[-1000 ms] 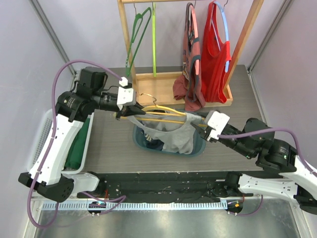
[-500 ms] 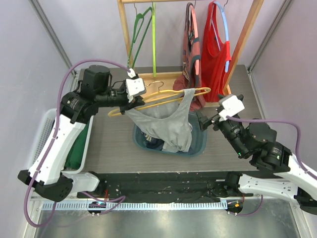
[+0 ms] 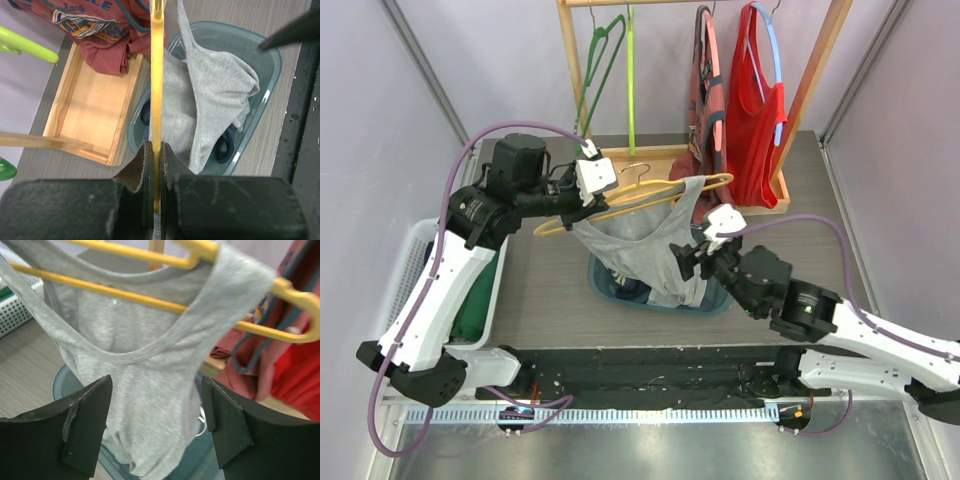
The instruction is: Remove the tank top from the hanger
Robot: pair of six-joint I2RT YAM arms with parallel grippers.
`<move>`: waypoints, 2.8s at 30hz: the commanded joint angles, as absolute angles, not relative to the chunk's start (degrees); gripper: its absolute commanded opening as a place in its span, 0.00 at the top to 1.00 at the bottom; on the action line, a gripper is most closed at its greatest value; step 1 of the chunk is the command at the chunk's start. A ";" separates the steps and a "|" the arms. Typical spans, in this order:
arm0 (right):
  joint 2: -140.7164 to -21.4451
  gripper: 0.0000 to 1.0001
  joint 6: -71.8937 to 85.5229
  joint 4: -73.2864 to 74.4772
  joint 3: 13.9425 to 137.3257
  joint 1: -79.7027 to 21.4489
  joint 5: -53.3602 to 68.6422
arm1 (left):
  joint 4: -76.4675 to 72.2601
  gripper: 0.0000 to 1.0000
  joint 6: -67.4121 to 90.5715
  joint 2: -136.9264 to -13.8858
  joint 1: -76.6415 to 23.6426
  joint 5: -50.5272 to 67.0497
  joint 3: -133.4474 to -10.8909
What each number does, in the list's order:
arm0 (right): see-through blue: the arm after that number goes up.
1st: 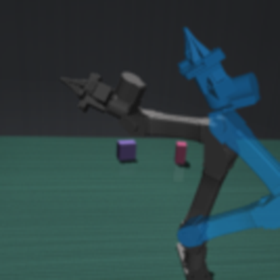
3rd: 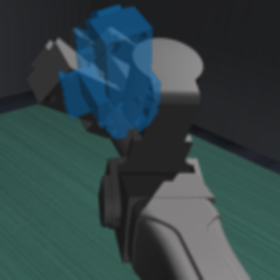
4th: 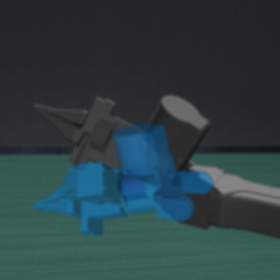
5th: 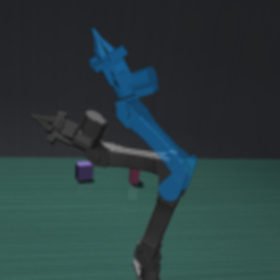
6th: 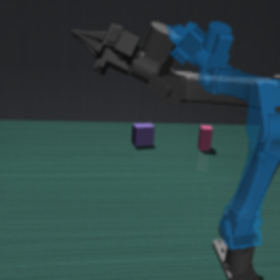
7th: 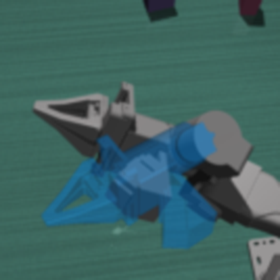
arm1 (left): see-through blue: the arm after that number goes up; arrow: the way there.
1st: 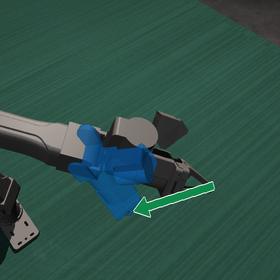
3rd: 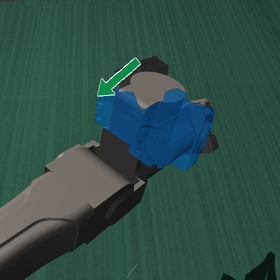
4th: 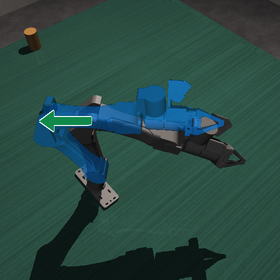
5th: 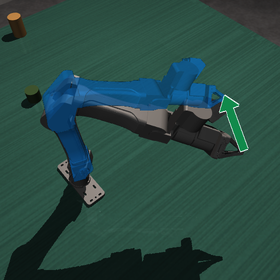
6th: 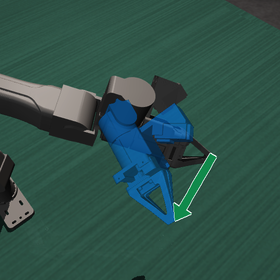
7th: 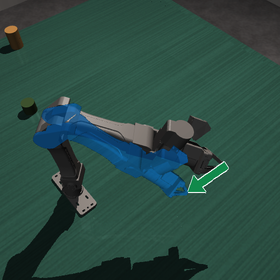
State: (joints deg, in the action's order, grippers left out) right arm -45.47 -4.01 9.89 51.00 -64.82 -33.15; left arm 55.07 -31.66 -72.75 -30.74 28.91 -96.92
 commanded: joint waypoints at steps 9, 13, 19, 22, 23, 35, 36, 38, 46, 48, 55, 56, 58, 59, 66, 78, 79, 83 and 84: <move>-49.31 0.30 6.05 -10.72 47.55 -55.47 -33.13 | 53.70 1.00 -30.58 -68.20 -30.94 32.08 -96.07; -49.04 0.41 8.87 -13.36 46.84 -52.21 -29.46 | 53.88 1.00 -30.76 -67.76 -30.85 32.60 -95.45; -51.41 0.57 11.07 -14.06 48.86 -51.15 -22.25 | 53.79 1.00 -30.85 -67.41 -30.85 32.87 -94.75; -52.03 0.58 11.77 -13.80 49.66 -51.15 -18.99 | 53.88 1.00 -31.11 -67.15 -30.94 33.05 -94.31; -52.12 0.59 12.21 -13.71 49.66 -51.15 -17.68 | 53.96 1.00 -31.29 -67.15 -30.85 33.22 -94.13; -50.28 0.94 12.31 -11.78 49.92 -51.06 -17.84 | 54.05 1.00 -31.20 -67.15 -30.94 33.75 -93.78; -49.75 0.98 12.13 -10.47 50.10 -51.06 -18.71 | 53.88 1.00 -31.38 -67.06 -30.85 33.66 -93.69; -47.83 0.99 11.52 -9.41 50.54 -51.06 -21.00 | 54.14 1.00 -31.64 -66.80 -30.85 33.40 -93.34; -43.33 0.99 7.47 -5.54 52.03 -47.03 -32.07 | 55.28 1.00 -32.70 -65.57 -30.76 32.61 -92.55; -44.46 0.99 7.73 -3.53 53.25 -44.58 -32.69 | 55.55 1.00 -32.87 -65.30 -30.76 32.70 -92.55; -48.24 0.99 9.58 2.09 55.28 -33.94 -30.94 | 57.57 1.00 -33.75 -63.90 -30.67 33.13 -92.73; -48.60 0.99 10.71 3.41 55.46 -32.45 -30.07 | 57.92 1.00 -34.36 -63.72 -30.67 33.57 -92.81; -49.39 0.99 12.03 4.39 55.28 -27.46 -25.07 | 58.27 1.00 -34.36 -63.11 -30.67 33.66 -92.55; -49.83 0.99 13.09 5.61 55.28 -26.03 -23.31 | 58.18 1.00 -34.45 -62.93 -30.50 33.58 -92.64; -49.22 0.99 11.35 6.42 52.83 -22.50 -15.13 | 57.22 1.00 -34.98 -63.98 -30.32 33.83 -94.30; -42.37 0.99 5.80 9.22 49.75 -22.50 -1.76 | 56.34 1.00 -32.78 -76.20 -31.11 36.03 -109.50; -41.49 0.99 5.80 9.58 49.22 -22.50 -2.02 | 56.25 1.00 -32.78 -76.90 -31.46 36.04 -109.86; -38.76 0.99 5.71 11.50 45.97 -22.50 -3.25 | 55.64 1.00 -33.05 -77.96 -32.43 35.51 -110.56; -38.50 0.99 5.80 11.95 45.88 -22.50 -3.86 | 55.46 1.00 -32.87 -78.31 -32.78 35.16 -110.91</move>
